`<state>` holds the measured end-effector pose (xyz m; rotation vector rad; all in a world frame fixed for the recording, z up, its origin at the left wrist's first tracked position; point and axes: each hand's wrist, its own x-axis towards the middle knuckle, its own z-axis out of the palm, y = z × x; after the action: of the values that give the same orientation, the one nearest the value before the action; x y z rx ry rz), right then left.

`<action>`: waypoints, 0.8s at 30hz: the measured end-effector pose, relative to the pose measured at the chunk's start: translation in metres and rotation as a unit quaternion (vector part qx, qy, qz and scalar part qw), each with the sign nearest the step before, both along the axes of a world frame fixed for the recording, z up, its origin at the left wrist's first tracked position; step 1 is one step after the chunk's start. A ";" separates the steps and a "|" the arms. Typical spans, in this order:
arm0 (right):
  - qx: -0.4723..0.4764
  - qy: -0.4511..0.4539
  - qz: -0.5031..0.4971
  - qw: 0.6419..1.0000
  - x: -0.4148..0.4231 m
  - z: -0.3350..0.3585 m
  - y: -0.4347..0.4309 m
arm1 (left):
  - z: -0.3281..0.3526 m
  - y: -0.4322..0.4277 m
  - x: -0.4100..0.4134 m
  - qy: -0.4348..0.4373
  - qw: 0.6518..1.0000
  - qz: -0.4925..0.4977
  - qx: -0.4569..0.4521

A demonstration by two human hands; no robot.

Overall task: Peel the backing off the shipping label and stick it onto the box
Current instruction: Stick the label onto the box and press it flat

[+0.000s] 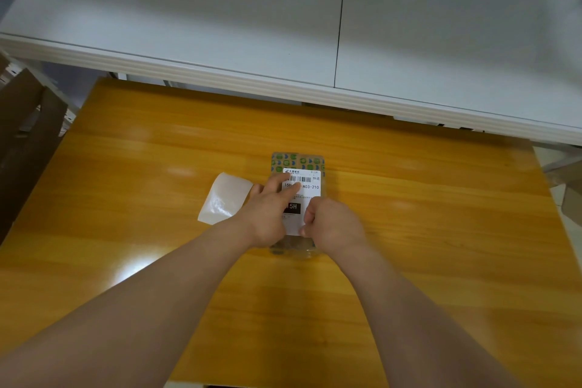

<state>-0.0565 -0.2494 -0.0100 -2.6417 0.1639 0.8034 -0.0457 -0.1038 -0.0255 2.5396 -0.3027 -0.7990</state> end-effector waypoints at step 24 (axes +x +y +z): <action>0.081 -0.052 -0.014 0.995 0.025 0.004 -0.007 | -0.003 0.001 0.008 -0.050 0.979 0.166 -0.107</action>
<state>-0.0319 -0.2561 -0.0064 -2.5151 0.1032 0.6390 -0.0375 -0.1032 -0.0282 2.3435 0.0088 -0.4849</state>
